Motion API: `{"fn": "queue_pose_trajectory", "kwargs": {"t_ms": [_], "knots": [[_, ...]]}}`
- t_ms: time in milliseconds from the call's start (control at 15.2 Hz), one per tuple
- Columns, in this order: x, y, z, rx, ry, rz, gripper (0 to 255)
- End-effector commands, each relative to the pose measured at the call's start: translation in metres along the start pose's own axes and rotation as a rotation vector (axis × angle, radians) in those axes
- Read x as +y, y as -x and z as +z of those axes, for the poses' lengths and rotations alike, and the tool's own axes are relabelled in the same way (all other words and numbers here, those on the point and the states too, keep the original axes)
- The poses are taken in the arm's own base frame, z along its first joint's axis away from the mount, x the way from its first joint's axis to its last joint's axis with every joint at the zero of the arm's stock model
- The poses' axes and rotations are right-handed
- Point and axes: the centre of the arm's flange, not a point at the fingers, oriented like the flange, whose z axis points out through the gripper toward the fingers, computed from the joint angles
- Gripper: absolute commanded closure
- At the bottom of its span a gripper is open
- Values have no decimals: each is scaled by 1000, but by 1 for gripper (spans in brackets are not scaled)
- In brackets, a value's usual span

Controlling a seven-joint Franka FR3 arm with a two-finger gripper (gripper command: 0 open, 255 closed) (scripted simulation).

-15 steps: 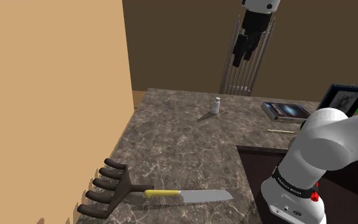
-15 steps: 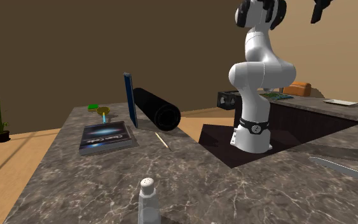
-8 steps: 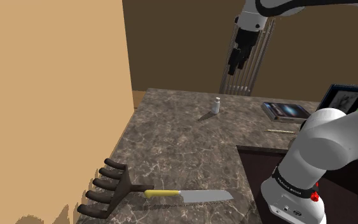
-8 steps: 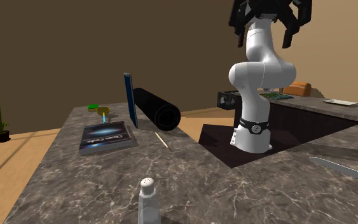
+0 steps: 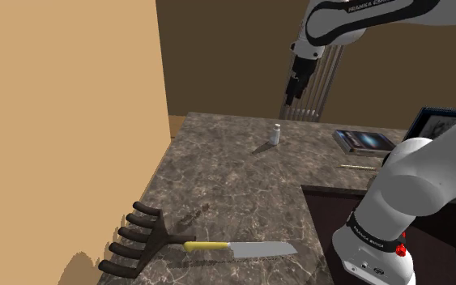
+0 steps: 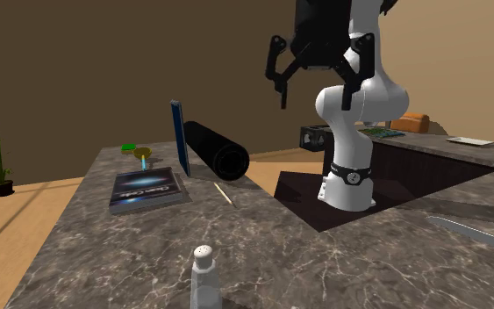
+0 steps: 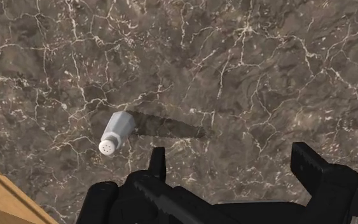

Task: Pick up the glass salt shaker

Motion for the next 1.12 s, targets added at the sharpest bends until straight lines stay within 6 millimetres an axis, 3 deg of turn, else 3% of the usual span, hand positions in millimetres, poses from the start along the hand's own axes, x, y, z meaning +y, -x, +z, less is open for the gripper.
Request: {"fn": "queue_pose_trajectory", "kwargs": {"t_ms": [0,1056], "knots": [[17,-9,19,-4,-8,-11,0],[157,-86,171,-43,-82,-92,0]]}}
